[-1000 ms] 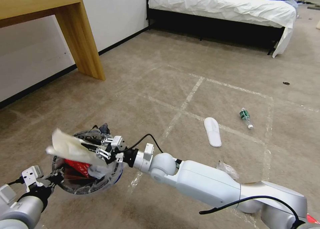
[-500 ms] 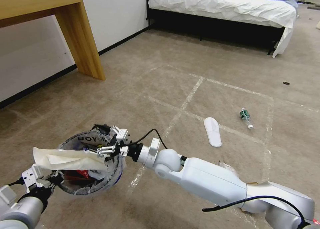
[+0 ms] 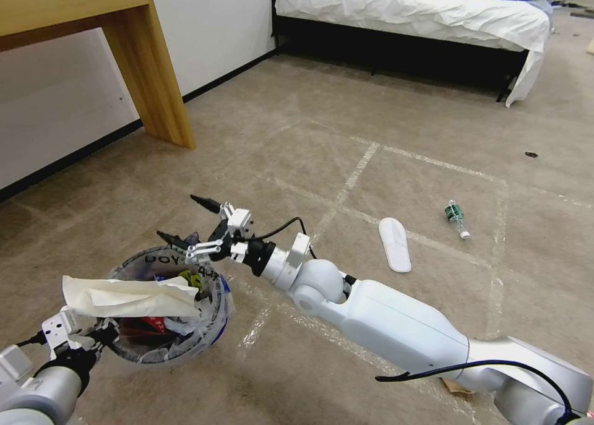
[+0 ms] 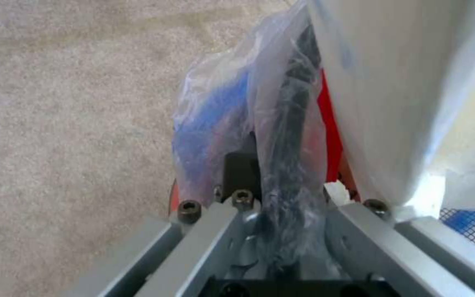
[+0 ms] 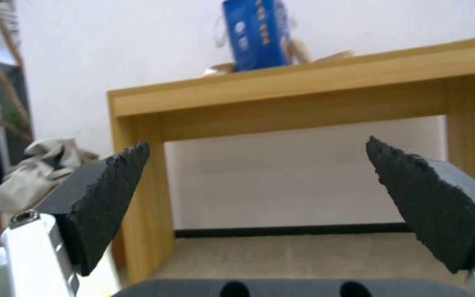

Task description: Pick up the trash bin and place the garbage on the floor into it.

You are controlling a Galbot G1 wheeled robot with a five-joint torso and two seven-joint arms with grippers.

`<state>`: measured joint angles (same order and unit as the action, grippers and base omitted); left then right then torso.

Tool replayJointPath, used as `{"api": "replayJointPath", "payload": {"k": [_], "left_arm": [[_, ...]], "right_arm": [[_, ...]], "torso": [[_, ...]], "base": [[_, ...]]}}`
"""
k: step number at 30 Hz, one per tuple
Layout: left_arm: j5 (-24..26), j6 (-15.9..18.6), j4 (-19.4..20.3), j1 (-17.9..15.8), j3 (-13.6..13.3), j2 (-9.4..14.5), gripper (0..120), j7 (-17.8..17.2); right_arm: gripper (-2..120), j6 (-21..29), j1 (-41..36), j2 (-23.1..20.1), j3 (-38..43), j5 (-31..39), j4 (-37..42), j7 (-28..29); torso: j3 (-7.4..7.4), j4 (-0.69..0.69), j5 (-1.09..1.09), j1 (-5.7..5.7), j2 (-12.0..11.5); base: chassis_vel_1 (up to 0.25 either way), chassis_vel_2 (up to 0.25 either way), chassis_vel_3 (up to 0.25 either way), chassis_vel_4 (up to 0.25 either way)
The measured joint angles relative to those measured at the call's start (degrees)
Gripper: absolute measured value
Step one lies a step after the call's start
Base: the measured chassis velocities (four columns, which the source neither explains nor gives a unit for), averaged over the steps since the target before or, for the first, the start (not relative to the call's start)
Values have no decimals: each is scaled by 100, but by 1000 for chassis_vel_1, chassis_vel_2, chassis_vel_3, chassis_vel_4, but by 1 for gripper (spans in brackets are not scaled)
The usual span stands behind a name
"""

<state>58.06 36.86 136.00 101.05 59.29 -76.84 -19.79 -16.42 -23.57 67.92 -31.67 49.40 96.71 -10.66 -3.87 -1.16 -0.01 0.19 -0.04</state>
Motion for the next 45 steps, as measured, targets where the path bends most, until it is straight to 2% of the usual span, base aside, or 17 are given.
{"api": "replayJointPath", "payload": {"k": [2,7,8,10,11,14,18,23,28,30,31,33,35,37,41,43,45], "left_arm": [[0,0,1,3,9,-5,1,3],[-68,-7,46,-1,43,-55,1,52],[-68,-7,46,-1,43,-55,1,52],[-71,-12,65,-18,47,-67,1,61],[-71,-12,65,-18,47,-67,1,61],[-70,-20,97,-41,62,-81,1,69],[-70,-23,118,-40,80,-88,1,70],[-76,-31,199,39,136,-140,1,94],[-87,-39,229,51,143,-132,1,114],[-153,-52,236,20,136,-115,1,142],[-153,-52,236,20,136,-115,1,142],[-170,-57,257,-11,101,-112,1,160],[-171,-58,264,-16,95,-113,1,165],[-170,-64,281,-17,83,-96,1,184],[-167,-68,300,-8,82,-81,1,213],[-167,-70,323,-10,61,-85,1,230],[-171,-70,328,-11,43,-93,1,244]], "right_arm": [[100,51,-5,-61,124,26,54,32],[100,480,-339,-606,1270,181,531,425],[100,480,-339,-606,1270,181,531,425],[100,737,-630,-855,1911,213,791,677],[100,737,-630,-855,1911,213,791,677],[100,979,-1131,-1183,2881,230,1213,994],[100,1085,-1436,-1367,3409,232,1562,1292],[100,1759,-2577,-1548,4703,-135,2445,2053],[100,1809,-3236,-1575,5410,-333,2726,2174],[100,1744,-3840,-1550,6184,-637,3000,2232],[100,1744,-3840,-1550,6184,-637,3000,2232],[100,1645,-4381,-1412,6883,-1137,3169,2253],[100,1618,-4565,-1352,7077,-1282,3225,2267],[100,1516,-5153,-1112,7598,-1631,3375,2295],[100,1368,-5482,-900,7787,-1873,3417,2300],[100,1124,-5786,-573,7885,-2222,3418,2288],[100,1048,-5890,-436,7900,-2317,3420,2283]], "torso": [[0,0,0,0,0],[0,-1,1,0,0],[0,-1,1,0,0],[0,-1,0,0,0],[0,-1,0,0,0],[0,-2,3,0,0],[0,-2,-1,0,0],[1,0,1,0,0],[0,-1,3,0,-1],[1,-1,0,0,0],[1,-1,0,0,0],[1,-1,0,0,0],[1,-1,0,-1,0],[1,-3,1,0,0],[1,-2,-1,-1,-1],[0,-1,-1,0,0],[1,-2,0,-1,0]], "base": [[0,0,0,0],[0,0,0,0],[0,0,0,0],[0,0,0,0],[0,0,0,0],[0,0,0,0],[0,0,0,0],[0,0,0,0],[0,0,0,0],[0,0,0,0],[0,0,0,0],[0,0,0,0],[0,0,0,0],[0,0,0,0],[0,0,0,0],[0,0,0,0],[0,0,0,0]]}}
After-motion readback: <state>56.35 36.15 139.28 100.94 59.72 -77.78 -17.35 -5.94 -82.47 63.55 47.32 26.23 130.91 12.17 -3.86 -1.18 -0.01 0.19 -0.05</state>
